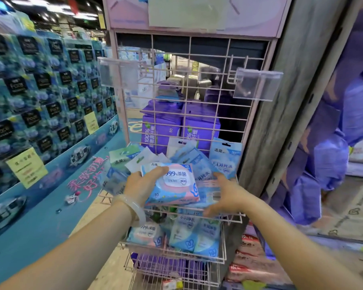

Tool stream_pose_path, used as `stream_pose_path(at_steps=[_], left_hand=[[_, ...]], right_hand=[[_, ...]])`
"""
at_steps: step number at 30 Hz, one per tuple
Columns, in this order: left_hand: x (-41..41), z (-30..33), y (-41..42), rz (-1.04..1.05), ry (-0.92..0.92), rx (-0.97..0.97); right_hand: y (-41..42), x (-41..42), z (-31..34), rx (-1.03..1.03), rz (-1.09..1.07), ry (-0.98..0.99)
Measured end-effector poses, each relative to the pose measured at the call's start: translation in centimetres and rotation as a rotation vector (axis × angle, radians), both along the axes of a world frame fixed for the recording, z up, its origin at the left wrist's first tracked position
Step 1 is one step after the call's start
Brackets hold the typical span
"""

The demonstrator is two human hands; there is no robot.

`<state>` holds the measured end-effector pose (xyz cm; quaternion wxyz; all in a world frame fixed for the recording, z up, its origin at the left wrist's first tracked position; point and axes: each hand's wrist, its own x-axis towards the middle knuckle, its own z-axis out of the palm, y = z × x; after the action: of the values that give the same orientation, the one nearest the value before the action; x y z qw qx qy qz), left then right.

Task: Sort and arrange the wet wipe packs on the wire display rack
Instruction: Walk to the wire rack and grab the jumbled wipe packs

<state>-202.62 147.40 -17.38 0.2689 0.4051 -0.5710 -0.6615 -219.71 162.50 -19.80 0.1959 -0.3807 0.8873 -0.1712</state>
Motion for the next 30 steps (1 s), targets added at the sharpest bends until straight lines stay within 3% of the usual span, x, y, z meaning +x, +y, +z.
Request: stream_pose_path(at_steps=[7,11,18,22,27,30], left_hand=[[1.6,0.5,-0.2,-0.105,0.086,-0.020],[2.0,0.3,-0.3,-0.108,0.137,0.000],[4.3,-1.7,-1.0,-0.313,0.181,0.067],[5.2,-3.2,-0.9,-0.412,0.131,0.112],[5.1,-4.4,-0.5,-0.457,0.088,0.109],[4.3,-4.8,-0.1,-0.433,0.055,0.090]], right_hand=[[0.6,0.0,0.6,-0.218,-0.032,0.053],[0.8,-0.2,0.5,-0.321,-0.063,-0.020],[1.0,-1.3,0.0,-0.567,-0.133,-0.225],[1.3,-1.5,1.1,-0.726,-0.271,-0.459],[3.0,-2.2,3.1,-0.540,-0.541,-0.895],[4.0,-2.4,3.4,-0.345,-0.520,-0.955]])
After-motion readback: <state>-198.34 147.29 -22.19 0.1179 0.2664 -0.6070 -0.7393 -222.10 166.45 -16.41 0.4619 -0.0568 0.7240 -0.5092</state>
